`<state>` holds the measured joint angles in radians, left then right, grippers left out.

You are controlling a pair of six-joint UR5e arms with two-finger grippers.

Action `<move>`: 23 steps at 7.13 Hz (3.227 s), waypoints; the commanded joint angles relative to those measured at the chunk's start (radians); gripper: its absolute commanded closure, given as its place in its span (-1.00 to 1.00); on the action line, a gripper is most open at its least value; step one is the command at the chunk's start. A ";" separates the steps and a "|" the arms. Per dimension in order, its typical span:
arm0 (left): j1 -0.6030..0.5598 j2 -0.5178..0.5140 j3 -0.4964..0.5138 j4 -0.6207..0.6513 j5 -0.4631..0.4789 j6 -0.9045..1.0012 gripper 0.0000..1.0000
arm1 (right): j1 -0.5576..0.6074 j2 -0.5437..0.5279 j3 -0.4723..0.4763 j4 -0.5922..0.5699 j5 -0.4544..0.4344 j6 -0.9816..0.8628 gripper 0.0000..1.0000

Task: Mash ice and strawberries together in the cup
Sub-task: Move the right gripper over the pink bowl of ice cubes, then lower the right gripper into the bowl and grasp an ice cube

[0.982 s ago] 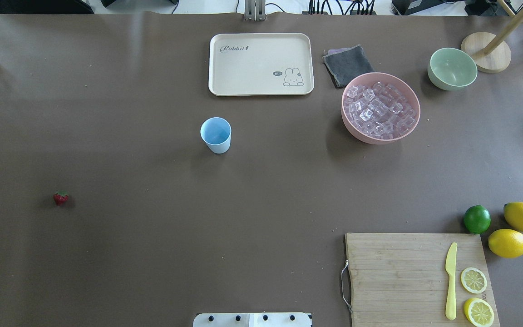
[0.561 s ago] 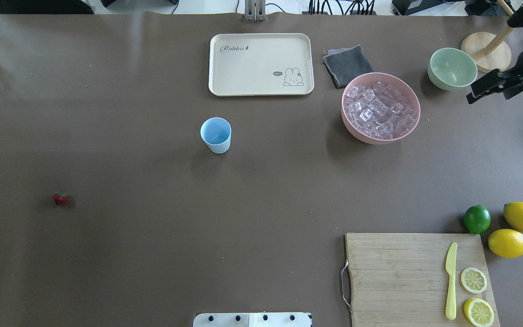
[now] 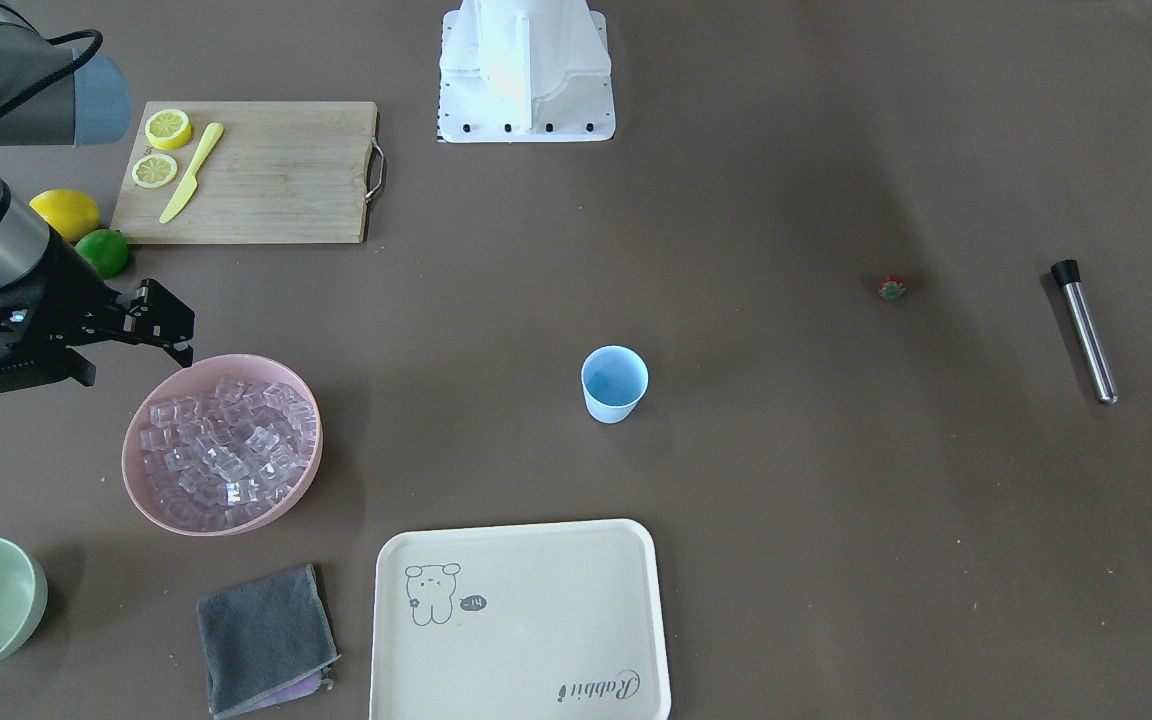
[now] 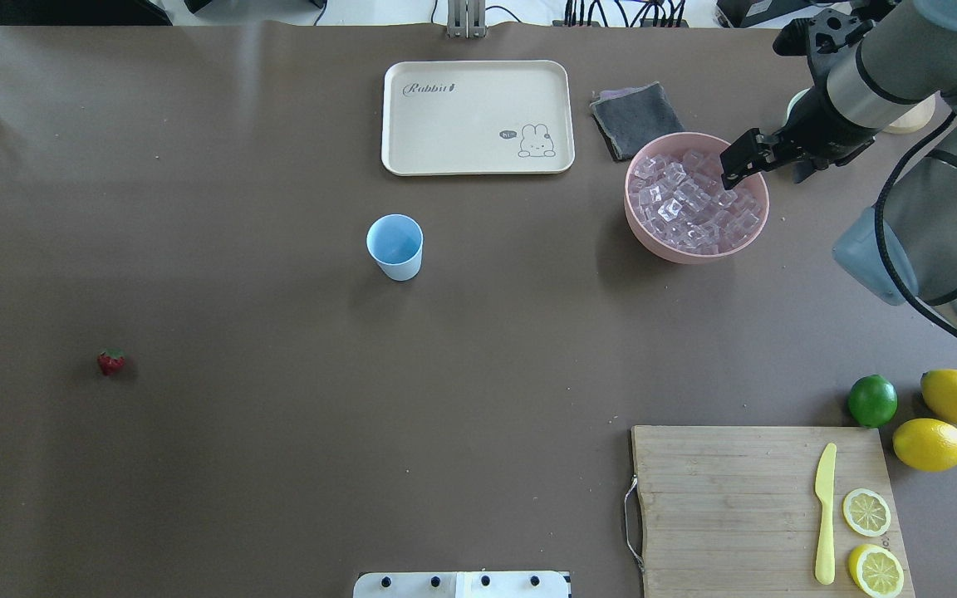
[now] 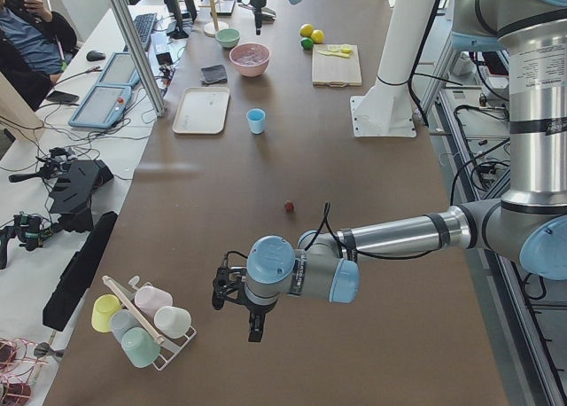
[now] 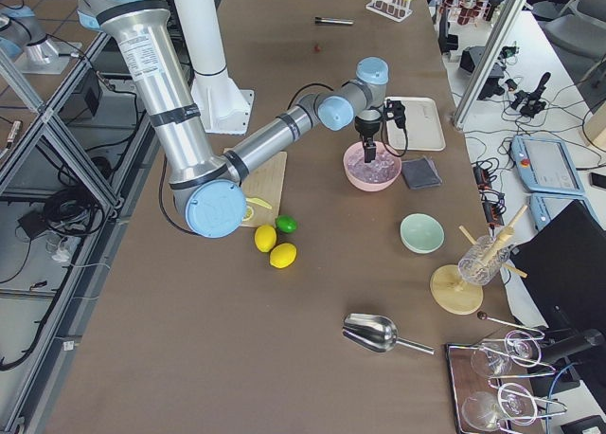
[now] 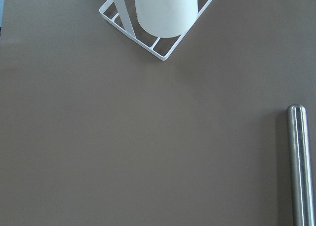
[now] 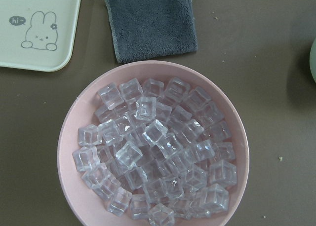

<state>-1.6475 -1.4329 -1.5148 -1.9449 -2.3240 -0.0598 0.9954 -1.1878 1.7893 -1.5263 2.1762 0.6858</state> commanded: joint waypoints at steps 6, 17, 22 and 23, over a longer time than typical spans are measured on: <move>-0.002 0.002 -0.008 0.000 0.000 0.000 -0.97 | -0.099 0.109 -0.237 0.218 -0.122 -0.031 -0.63; -0.023 0.008 -0.007 -0.012 -0.002 0.000 -0.97 | -0.103 0.111 -0.309 0.268 -0.150 -0.221 0.07; -0.026 0.008 -0.005 -0.012 -0.002 0.000 -0.97 | -0.112 0.111 -0.323 0.268 -0.171 -0.219 0.41; -0.026 0.009 -0.005 -0.012 -0.002 0.000 -0.97 | -0.112 0.112 -0.324 0.268 -0.171 -0.213 0.55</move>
<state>-1.6735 -1.4246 -1.5204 -1.9574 -2.3255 -0.0598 0.8841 -1.0749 1.4670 -1.2576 2.0074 0.4677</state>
